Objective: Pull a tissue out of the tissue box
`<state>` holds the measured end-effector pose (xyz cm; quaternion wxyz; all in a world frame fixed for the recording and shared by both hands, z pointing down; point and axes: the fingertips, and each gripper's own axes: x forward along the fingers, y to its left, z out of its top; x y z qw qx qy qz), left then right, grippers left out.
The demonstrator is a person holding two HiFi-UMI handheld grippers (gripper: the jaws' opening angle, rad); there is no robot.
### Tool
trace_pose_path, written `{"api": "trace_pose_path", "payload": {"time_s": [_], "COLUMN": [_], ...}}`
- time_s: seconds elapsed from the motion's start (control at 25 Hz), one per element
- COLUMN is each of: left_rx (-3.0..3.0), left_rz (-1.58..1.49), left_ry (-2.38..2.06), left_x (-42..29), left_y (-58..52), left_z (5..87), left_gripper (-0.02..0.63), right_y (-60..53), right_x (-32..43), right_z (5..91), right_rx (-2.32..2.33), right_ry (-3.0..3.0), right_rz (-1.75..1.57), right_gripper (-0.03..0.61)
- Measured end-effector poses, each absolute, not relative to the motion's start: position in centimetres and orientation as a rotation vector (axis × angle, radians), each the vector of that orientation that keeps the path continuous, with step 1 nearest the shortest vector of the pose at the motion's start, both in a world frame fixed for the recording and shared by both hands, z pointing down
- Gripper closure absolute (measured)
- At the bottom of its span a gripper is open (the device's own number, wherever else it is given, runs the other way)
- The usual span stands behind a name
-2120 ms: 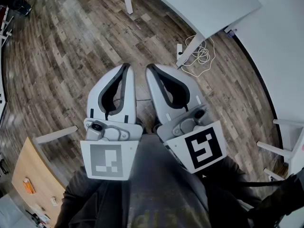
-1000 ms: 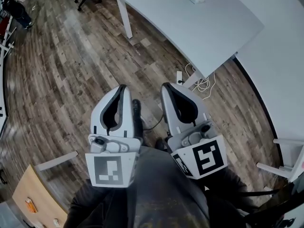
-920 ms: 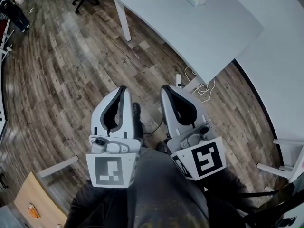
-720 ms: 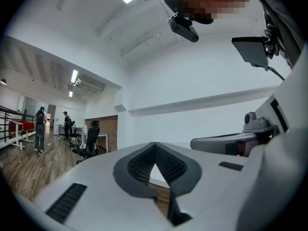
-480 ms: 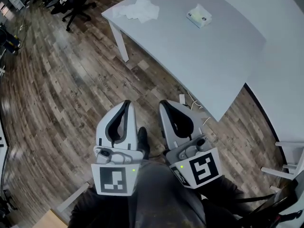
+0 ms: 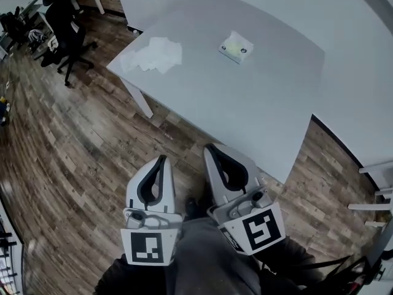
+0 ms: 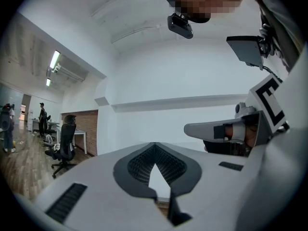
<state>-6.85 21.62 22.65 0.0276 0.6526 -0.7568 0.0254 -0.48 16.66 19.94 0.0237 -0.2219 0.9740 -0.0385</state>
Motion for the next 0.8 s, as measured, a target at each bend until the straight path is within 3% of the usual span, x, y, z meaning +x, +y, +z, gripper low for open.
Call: {"api": "trace_pose_path", "payload": {"time_s": [0.8], "left_rx": [2.396], "left_rz": [0.210], "left_ry": [-1.898], "left_x": [-8.0], "left_y": [-6.7], "left_z": [26.6], "left_gripper": [0.615], "right_y": [-6.7], "right_x": [-3.2], "right_z": [26.4], "right_rx": [-1.033], "right_ry": [2.931], "right_rz": [-0.335], "right_gripper": [0.577]}}
